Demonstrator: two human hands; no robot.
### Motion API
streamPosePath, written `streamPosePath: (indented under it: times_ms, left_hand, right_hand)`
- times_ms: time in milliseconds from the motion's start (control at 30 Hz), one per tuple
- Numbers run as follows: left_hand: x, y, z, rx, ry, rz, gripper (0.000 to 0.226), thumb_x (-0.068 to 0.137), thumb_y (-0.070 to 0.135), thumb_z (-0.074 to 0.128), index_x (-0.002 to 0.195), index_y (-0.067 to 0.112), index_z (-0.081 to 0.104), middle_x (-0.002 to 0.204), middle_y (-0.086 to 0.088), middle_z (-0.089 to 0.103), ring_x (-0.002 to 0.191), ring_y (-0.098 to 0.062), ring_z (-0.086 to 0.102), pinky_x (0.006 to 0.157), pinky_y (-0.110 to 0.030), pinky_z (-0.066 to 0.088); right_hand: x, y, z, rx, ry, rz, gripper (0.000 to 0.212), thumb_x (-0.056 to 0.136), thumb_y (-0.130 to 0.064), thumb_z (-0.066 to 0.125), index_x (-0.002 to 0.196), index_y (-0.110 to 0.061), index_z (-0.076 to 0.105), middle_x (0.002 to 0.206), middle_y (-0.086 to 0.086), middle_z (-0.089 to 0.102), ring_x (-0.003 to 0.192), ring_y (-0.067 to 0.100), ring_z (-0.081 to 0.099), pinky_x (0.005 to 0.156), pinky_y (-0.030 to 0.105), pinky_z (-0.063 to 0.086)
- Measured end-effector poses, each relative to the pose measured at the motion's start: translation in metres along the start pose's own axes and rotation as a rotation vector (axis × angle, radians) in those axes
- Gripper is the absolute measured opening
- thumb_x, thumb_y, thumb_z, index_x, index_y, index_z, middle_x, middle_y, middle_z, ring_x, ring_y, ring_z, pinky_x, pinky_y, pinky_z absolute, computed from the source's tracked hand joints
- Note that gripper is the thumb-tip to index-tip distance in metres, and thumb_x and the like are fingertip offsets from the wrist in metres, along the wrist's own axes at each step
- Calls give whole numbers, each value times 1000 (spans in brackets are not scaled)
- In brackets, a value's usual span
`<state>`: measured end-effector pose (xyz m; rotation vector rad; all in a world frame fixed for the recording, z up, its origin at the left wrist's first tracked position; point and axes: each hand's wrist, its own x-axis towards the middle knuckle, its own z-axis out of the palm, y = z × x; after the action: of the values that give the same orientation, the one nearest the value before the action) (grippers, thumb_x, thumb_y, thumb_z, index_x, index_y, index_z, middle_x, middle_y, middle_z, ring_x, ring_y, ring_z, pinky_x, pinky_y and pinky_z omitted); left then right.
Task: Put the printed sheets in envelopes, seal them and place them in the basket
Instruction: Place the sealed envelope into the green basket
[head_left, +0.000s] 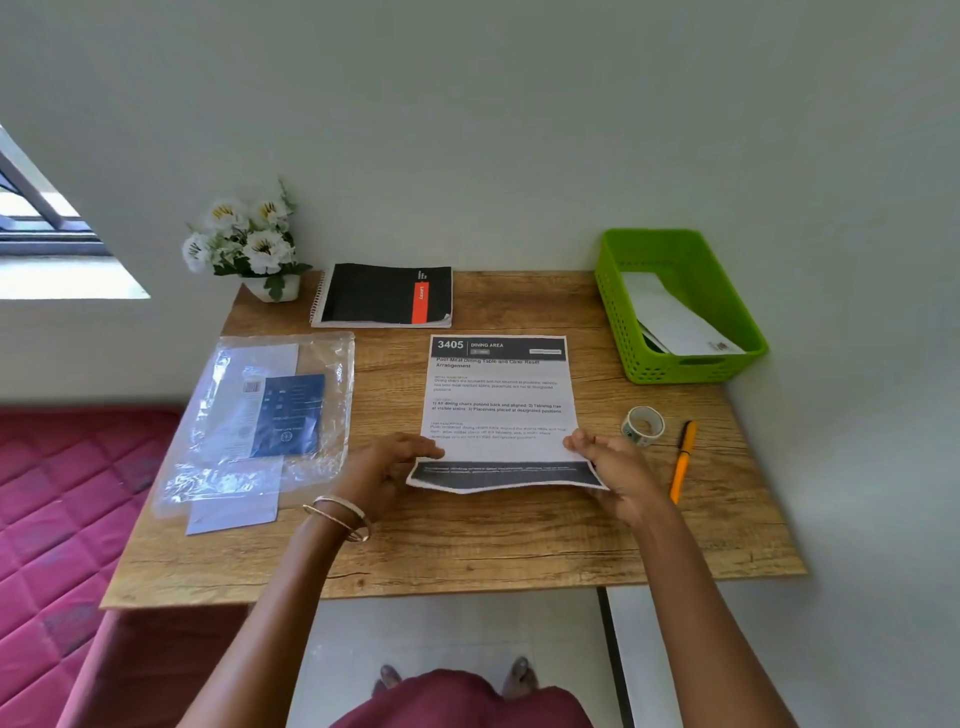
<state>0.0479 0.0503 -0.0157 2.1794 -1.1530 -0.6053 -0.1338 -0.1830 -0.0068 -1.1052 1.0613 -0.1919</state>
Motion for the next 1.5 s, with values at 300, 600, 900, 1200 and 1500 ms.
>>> streamPosePath:
  times_ms: [300, 600, 900, 1200, 1500]
  left_hand:
    - [9, 13, 15, -171, 291, -364, 7, 83, 21, 68, 86, 20, 61, 69, 8, 57, 68, -14, 52, 57, -20, 36]
    - [19, 14, 25, -77, 373, -499, 52, 73, 19, 76, 120, 20, 52, 79, 2, 64, 80, -20, 61, 78, -38, 51]
    - [17, 17, 30, 250, 256, -344, 36, 84, 22, 61, 118, 37, 59, 118, -3, 39, 100, -21, 50, 88, -35, 45]
    - [31, 12, 18, 345, 131, -217, 24, 86, 32, 60, 109, 34, 65, 117, 9, 54, 115, -19, 43, 96, -37, 29]
    - [31, 2, 17, 262, 138, -244, 37, 83, 42, 62, 120, 42, 58, 112, 12, 49, 107, -12, 38, 85, -29, 19]
  right_hand:
    - [-9, 8, -20, -10, -201, -64, 27, 90, 13, 50, 109, -5, 59, 95, 17, 71, 69, 24, 70, 50, 22, 53]
    - [-6, 12, 8, -748, 356, -804, 19, 88, -15, 54, 104, -12, 63, 107, 5, 56, 101, 20, 52, 80, 31, 43]
    - [16, 48, 10, -1144, -55, -826, 49, 87, -52, 38, 123, -29, 62, 142, -9, 46, 131, 15, 31, 103, 35, 22]
    - [51, -5, 20, -938, 23, -733, 35, 85, -24, 69, 118, -12, 63, 124, 8, 58, 119, 26, 46, 100, 39, 37]
    - [104, -55, 45, -760, 173, -442, 63, 73, -30, 79, 126, -24, 47, 131, 4, 54, 132, 33, 27, 104, 50, 33]
